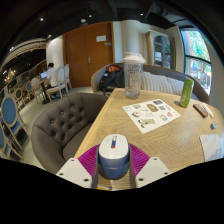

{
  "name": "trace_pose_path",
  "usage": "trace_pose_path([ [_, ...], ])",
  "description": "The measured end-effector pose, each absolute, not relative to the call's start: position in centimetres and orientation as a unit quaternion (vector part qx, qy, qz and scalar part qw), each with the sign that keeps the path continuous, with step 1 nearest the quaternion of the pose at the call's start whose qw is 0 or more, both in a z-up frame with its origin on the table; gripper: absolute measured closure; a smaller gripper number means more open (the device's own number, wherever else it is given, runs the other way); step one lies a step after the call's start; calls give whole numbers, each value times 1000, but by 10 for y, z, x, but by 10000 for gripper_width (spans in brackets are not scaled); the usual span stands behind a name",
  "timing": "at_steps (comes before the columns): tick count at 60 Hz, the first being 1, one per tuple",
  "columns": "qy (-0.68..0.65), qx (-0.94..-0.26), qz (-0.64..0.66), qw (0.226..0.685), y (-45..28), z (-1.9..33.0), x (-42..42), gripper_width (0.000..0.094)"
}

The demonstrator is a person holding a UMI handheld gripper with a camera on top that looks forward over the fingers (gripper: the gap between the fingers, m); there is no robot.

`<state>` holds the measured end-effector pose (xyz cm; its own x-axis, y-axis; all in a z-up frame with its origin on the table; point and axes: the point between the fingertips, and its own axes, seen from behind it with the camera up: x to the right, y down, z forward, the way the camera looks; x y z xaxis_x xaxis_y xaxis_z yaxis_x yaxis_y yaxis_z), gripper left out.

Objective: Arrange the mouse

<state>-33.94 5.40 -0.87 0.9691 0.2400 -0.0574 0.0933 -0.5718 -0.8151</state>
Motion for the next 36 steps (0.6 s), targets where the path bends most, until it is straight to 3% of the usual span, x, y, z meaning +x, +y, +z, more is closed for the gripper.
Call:
trace_pose_path([
  [7,-126,-857,82,493,46,30,-337,527],
  [16,-151,-791,102,584,22,156,-296,528],
  [23,-109,-757,37,643,25,233,-163,530],
  [28,-76,-772,-7,631,24,225,-77,531],
  [32,-49,-794,-32,605,19,185,0,532],
  [36,-22,-825,-38,564,24,141,25,530],
])
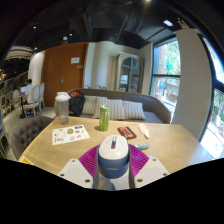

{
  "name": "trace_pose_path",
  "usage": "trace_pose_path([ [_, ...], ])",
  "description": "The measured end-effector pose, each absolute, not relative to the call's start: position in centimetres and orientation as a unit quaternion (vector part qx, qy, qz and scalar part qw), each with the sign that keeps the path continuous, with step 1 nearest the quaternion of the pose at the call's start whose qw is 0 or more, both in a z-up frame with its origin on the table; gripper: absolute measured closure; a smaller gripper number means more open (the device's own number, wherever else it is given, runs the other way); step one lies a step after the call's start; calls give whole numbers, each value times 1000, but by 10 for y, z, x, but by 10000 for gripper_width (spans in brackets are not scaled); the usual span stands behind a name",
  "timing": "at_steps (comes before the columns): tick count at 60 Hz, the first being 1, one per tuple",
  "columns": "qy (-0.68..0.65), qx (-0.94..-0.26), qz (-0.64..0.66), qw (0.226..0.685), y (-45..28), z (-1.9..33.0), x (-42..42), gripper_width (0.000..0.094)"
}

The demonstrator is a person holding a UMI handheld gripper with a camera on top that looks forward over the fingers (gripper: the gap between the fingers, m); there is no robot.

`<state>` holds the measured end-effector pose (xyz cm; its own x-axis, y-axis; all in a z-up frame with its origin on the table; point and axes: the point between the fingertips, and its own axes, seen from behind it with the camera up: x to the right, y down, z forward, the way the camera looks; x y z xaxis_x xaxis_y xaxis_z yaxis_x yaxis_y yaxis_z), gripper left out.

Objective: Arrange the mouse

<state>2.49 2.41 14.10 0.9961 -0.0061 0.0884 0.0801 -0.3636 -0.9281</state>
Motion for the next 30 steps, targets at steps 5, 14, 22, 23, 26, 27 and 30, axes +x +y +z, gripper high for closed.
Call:
trace_pose_path([
  [5,6,-856,-21,516,19,73,68,530],
  [14,21,-885,16,465,17,10,85,529],
  [22,17,-894,20,446,14,-10,89,453],
  [23,18,-896,22,443,13,-10,89,443],
  [26,26,-899,25,437,11,-9,89,389],
  [27,28,-900,25,434,9,-10,90,367],
  [30,29,-902,25,431,2,-8,90,238],
])
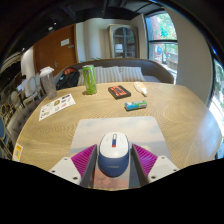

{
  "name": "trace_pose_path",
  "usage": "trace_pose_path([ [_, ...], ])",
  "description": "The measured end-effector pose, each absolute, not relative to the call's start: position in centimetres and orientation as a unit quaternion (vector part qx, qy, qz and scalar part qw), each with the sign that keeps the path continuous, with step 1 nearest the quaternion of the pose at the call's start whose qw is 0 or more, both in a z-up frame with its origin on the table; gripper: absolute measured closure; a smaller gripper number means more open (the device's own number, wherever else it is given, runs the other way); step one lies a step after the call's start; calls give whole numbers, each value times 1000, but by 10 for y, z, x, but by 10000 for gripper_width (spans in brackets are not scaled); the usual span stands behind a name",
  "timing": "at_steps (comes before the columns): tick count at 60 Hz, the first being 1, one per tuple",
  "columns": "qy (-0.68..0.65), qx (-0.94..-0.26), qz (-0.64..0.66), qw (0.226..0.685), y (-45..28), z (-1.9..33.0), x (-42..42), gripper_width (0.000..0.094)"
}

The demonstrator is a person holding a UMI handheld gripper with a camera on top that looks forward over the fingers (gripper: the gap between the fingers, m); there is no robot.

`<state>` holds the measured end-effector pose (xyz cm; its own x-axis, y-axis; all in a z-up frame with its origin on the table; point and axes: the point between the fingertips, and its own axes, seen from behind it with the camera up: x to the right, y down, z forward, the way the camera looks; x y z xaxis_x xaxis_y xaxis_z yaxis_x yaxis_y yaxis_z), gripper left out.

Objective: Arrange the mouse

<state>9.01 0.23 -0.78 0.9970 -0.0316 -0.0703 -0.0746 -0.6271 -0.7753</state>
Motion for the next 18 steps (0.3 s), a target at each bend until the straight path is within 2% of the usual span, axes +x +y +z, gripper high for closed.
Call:
trace_pose_path([
  [3,27,-898,30,437,-5,-2,87,89],
  [5,24,-895,33,445,-12,3,85,44],
  [6,21,-893,36,448,-16,6,82,93],
  [18,-2,-876,35,481,-86,34,73,95],
])
